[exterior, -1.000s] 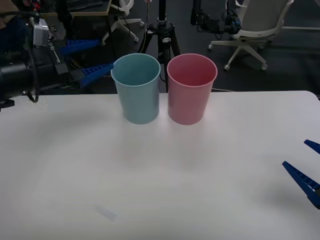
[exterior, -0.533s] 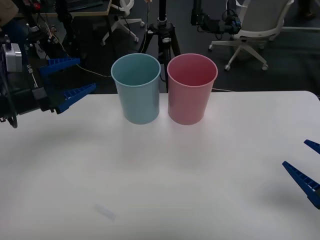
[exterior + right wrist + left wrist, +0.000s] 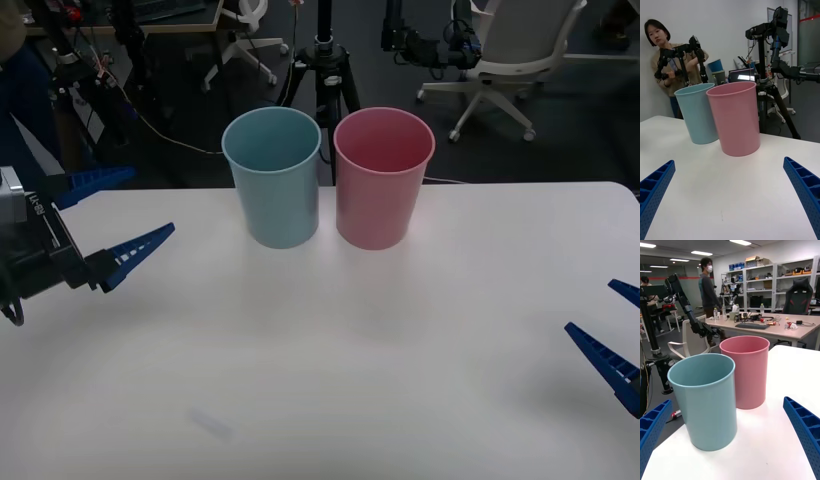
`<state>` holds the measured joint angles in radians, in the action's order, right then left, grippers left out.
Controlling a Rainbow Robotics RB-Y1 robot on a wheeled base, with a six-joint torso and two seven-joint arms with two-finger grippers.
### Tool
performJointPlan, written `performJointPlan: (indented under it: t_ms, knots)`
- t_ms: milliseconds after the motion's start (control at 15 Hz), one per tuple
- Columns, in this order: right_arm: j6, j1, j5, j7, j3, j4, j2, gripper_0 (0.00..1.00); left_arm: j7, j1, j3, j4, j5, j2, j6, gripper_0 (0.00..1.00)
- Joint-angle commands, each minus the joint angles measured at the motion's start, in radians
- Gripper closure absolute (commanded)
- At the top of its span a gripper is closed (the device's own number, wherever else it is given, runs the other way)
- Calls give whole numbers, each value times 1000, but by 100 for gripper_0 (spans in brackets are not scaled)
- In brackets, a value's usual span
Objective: Grasp the object on the table and drop it into the matching bin: aluminum can to the light blue bin, PET bottle to the pink bin.
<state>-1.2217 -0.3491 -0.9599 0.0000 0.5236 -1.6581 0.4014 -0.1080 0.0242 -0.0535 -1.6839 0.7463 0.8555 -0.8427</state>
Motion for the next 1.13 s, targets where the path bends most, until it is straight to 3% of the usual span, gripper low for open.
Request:
performJointPlan:
  t_ms: [67, 333, 467, 733, 1133]
  knots:
    - [0, 0, 0, 0, 0, 0, 0, 0, 27, 62, -111, -19, 130, -127, -95, 0]
    - [0, 0, 0, 0, 0, 0, 0, 0, 54, 140, -309, -27, 303, -328, -299, 0]
    - [0, 0, 0, 0, 0, 0, 0, 0, 67, 155, -375, -31, 355, -389, -385, 0]
    - [0, 0, 0, 0, 0, 0, 0, 0, 54, 238, -388, -33, 314, -394, -440, 0]
    - [0, 0, 0, 0, 0, 0, 0, 0, 51, 249, -414, -31, 312, -394, -481, 0]
